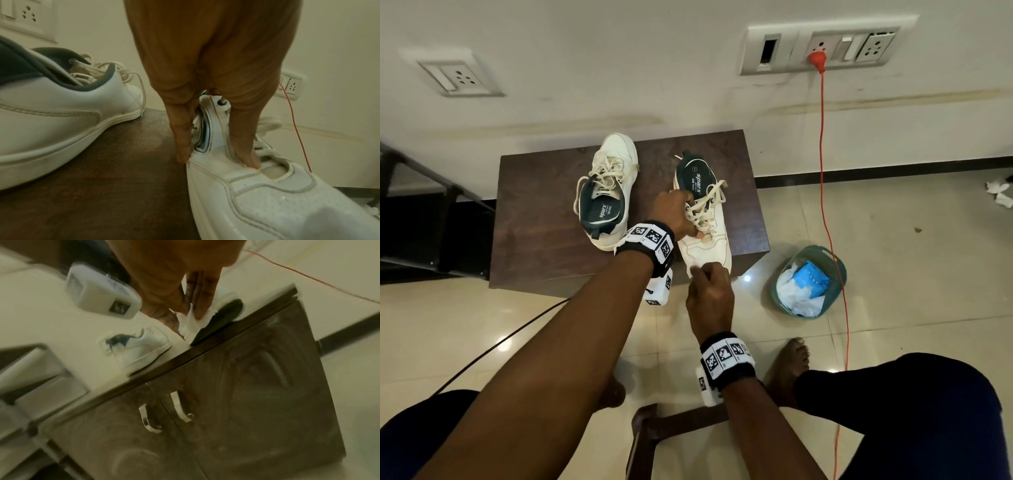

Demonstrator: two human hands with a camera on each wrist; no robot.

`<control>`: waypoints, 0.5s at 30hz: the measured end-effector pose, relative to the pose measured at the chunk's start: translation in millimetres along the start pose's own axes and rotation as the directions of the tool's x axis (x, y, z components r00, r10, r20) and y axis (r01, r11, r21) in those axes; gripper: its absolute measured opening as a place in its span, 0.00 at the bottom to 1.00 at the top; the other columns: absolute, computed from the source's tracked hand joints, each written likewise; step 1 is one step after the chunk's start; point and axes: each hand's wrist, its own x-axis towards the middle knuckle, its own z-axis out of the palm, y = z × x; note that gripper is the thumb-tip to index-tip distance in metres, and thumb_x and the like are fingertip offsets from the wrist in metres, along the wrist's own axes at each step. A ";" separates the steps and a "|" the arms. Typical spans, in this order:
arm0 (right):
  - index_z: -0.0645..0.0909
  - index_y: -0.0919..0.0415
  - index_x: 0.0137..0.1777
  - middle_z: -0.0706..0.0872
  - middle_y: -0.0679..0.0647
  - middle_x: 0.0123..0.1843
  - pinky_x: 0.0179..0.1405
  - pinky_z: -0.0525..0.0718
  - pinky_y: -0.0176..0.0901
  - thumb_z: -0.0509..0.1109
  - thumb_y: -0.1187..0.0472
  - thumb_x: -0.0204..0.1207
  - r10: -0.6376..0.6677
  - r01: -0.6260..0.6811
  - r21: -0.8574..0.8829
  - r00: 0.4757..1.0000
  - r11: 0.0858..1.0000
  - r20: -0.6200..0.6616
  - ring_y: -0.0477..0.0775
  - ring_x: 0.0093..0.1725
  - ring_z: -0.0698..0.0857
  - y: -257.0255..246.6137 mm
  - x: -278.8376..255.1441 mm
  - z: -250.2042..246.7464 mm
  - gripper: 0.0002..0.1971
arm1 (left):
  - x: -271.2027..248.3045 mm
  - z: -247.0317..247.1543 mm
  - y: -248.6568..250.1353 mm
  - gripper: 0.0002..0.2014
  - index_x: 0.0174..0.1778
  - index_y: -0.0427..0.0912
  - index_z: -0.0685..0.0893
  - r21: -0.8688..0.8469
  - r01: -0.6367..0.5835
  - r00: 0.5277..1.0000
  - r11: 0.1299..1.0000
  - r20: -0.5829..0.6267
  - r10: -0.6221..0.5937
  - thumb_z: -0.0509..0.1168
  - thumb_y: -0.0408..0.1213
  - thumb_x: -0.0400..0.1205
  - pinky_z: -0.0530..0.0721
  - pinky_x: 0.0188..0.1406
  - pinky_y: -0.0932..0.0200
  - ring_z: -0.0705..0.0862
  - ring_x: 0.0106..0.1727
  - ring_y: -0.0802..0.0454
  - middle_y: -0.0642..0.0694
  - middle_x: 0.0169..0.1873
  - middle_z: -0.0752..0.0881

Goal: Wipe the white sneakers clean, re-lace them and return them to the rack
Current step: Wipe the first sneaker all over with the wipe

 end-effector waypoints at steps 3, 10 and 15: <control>0.86 0.69 0.47 0.81 0.61 0.42 0.25 0.78 0.49 0.72 0.80 0.67 -0.144 0.162 -0.178 0.983 0.971 0.110 0.61 0.40 0.79 -3.3 8.2 5.5 0.11 | 0.3 -1.4 -0.3 0.30 0.52 0.38 0.87 0.002 -0.007 1.000 1.000 0.005 0.007 0.90 0.44 0.58 0.84 0.51 0.53 0.87 0.54 0.40 0.39 0.52 0.90; 0.88 0.68 0.54 0.85 0.61 0.48 0.33 0.82 0.48 0.73 0.73 0.73 -0.207 0.220 -0.246 0.975 0.944 0.081 0.61 0.45 0.82 13.5 9.1 -14.5 0.10 | 3.7 -0.5 -4.6 0.30 0.54 0.38 0.88 0.001 -0.018 1.000 1.000 0.011 0.018 0.89 0.43 0.58 0.84 0.51 0.55 0.88 0.54 0.40 0.39 0.52 0.91; 0.92 0.63 0.56 0.88 0.59 0.50 0.50 0.76 0.35 0.76 0.75 0.72 0.106 -0.105 0.039 0.994 0.994 -0.039 0.58 0.50 0.84 30.0 26.2 -30.5 0.14 | 5.3 1.0 -6.0 0.30 0.53 0.37 0.88 -0.002 -0.035 0.999 0.999 0.007 0.035 0.89 0.42 0.58 0.81 0.49 0.56 0.88 0.53 0.40 0.39 0.51 0.91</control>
